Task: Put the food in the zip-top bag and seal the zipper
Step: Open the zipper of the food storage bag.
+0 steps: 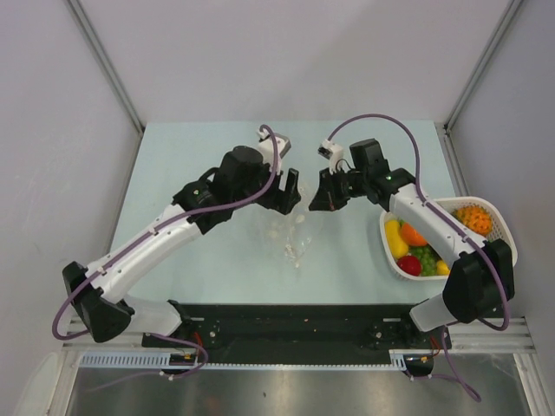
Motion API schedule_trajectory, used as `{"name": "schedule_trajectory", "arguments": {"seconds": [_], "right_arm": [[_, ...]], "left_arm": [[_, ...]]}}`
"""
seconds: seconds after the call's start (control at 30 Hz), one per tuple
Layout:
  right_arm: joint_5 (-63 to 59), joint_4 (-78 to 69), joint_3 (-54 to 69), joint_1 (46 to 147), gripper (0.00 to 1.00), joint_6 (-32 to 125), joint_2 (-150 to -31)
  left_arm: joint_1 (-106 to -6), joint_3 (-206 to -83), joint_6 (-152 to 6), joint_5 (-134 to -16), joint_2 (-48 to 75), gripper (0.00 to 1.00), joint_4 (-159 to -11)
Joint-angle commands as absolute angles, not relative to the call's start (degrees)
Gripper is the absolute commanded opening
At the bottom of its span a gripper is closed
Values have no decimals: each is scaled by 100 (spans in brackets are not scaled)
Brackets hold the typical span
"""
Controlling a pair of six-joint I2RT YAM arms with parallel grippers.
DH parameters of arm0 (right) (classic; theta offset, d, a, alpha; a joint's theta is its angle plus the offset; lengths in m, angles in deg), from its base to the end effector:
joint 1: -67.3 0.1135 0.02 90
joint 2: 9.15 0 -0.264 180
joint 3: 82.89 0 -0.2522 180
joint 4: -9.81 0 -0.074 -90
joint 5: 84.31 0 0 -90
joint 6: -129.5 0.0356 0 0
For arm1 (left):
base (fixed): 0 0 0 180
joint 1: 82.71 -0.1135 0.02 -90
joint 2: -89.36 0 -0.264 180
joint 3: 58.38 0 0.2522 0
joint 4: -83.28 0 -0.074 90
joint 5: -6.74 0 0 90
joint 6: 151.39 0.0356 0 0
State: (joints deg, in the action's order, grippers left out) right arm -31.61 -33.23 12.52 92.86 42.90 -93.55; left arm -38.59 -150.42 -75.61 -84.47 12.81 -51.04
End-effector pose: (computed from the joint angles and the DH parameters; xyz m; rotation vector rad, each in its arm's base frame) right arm 0.2807 0.1582 0.3075 -0.7787 2.2040 1.0080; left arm 0.2133 -0.2058 0.3825 0.5428 2.0836 -0.5837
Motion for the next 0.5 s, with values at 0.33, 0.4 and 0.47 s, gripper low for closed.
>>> {"name": "schedule_trajectory", "arguments": {"seconds": [0.33, 0.4, 0.47], "right_arm": [[-3403, -3269, 882, 9314, 0, 4881, -9520], [-3570, -3269, 882, 9314, 0, 4925, -9528], [-3693, -3269, 891, 9288, 0, 4978, -9528]], "left_arm": [[-2796, -15063, -6825, -9827, 1492, 85, -4552], [-2805, -14975, -6834, -9977, 1413, 84, -4604], [-2813, -14992, -6781, -10197, 1211, 79, -4623]]}}
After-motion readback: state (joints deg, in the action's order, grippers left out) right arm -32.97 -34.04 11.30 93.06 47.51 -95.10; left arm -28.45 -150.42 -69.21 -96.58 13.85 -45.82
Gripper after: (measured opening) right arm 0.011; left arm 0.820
